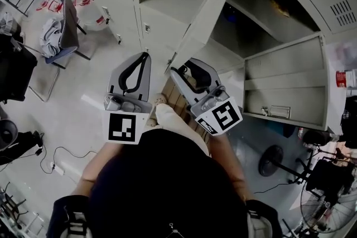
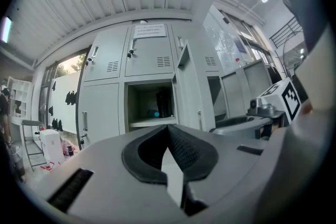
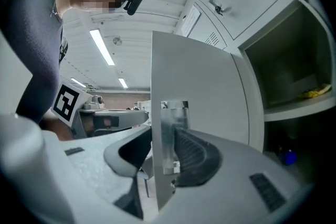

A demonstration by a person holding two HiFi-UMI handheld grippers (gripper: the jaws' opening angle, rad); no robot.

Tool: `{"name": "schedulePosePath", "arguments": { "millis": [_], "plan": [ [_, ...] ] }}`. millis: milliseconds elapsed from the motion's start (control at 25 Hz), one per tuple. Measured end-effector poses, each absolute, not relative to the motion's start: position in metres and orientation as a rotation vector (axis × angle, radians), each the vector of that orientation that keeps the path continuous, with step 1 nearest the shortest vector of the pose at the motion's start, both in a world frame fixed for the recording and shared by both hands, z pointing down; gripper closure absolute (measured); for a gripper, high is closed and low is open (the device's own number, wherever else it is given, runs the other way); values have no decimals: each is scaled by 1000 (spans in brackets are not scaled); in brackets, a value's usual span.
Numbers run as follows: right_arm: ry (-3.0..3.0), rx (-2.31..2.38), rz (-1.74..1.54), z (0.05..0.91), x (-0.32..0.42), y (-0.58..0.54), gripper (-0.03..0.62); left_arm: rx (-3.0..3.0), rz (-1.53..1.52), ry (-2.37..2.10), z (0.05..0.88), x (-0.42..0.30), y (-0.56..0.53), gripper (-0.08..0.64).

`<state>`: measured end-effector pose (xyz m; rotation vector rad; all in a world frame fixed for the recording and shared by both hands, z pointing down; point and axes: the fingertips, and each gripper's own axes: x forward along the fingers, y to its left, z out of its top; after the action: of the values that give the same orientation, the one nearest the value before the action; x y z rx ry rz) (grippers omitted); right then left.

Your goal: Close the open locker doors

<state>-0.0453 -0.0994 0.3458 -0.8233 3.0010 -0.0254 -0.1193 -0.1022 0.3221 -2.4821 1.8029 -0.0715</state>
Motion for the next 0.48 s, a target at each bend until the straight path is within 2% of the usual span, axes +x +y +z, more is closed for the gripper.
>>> {"name": "schedulePosePath", "arguments": {
  "millis": [480],
  "plan": [
    [3024,-731,-23,345,-95,-119,480,-2370,-94,1949,325,-159,-112,557]
  ]
}}
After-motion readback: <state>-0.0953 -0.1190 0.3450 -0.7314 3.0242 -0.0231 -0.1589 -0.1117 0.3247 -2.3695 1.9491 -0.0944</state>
